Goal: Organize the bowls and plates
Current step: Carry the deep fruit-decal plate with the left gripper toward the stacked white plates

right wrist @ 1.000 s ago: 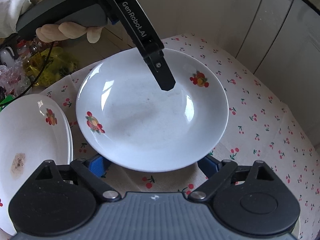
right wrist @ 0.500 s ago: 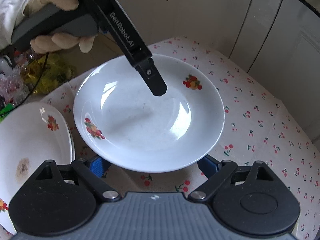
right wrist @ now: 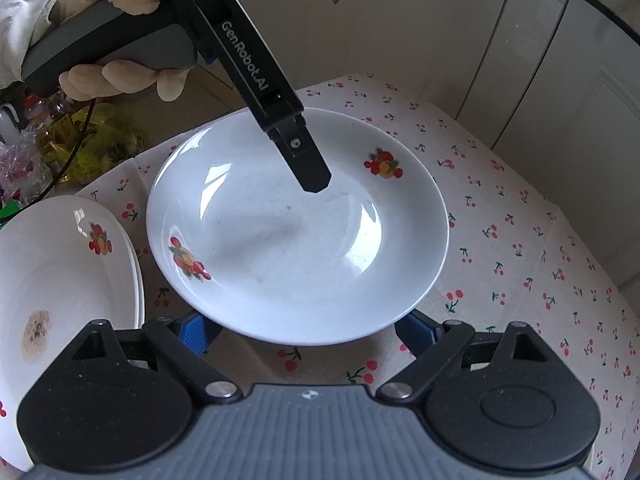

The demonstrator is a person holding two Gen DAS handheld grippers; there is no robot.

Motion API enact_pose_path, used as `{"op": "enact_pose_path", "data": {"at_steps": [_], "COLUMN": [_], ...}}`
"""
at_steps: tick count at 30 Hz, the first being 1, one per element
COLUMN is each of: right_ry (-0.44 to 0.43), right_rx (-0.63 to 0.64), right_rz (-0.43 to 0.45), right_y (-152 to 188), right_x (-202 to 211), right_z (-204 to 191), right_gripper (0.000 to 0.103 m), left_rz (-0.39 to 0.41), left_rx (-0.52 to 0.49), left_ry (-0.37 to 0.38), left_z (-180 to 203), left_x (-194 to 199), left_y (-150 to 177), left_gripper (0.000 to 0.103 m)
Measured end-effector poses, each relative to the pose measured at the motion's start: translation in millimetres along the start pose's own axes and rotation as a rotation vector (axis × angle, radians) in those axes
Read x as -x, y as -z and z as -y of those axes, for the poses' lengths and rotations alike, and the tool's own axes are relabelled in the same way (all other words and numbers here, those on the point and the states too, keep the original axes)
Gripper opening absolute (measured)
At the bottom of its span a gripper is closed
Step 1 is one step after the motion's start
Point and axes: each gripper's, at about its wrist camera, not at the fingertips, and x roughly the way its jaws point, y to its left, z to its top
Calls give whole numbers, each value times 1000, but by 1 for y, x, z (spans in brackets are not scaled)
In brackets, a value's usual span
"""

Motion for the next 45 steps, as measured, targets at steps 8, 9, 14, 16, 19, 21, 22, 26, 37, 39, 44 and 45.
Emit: {"op": "enact_pose_path", "data": {"at_steps": [8, 9, 14, 16, 19, 21, 22, 26, 37, 39, 44, 45], "right_ry": [16, 21, 41, 44, 51, 53, 55, 65, 58, 57, 41, 36], "right_rx": [18, 23, 40, 41, 44, 44, 44, 52, 44, 45, 48, 47], "right_rz": [12, 14, 24, 29, 40, 46, 48, 58, 96, 102, 112, 113], "right_y": [3, 3, 3, 2, 1, 1, 1, 0, 8, 11, 23, 25], "right_x": [3, 3, 7, 10, 16, 21, 23, 33, 72, 79, 98, 100], "right_z": [-3, -4, -7, -7, -6, -7, -8, -11, -29, -36, -57, -61], "right_gripper": [95, 95, 95, 95, 95, 95, 95, 95, 95, 95, 95, 95], "left_rz": [9, 11, 23, 31, 43, 50, 52, 65, 89, 93, 100, 102], "left_rx": [-7, -4, -8, -9, -14, -19, -19, -32, -52, -58, -52, -49], "left_ry": [13, 16, 12, 14, 12, 9, 7, 1, -15, -22, -29, -28], "left_z": [2, 2, 5, 7, 11, 14, 16, 24, 54, 61, 73, 75], "left_x": [2, 2, 8, 13, 20, 24, 26, 37, 75, 82, 98, 101], "left_y": [2, 2, 1, 0, -2, -2, -3, -2, 20, 29, 54, 60], "left_gripper": [79, 79, 79, 79, 79, 80, 80, 80, 80, 80, 80, 80]}}
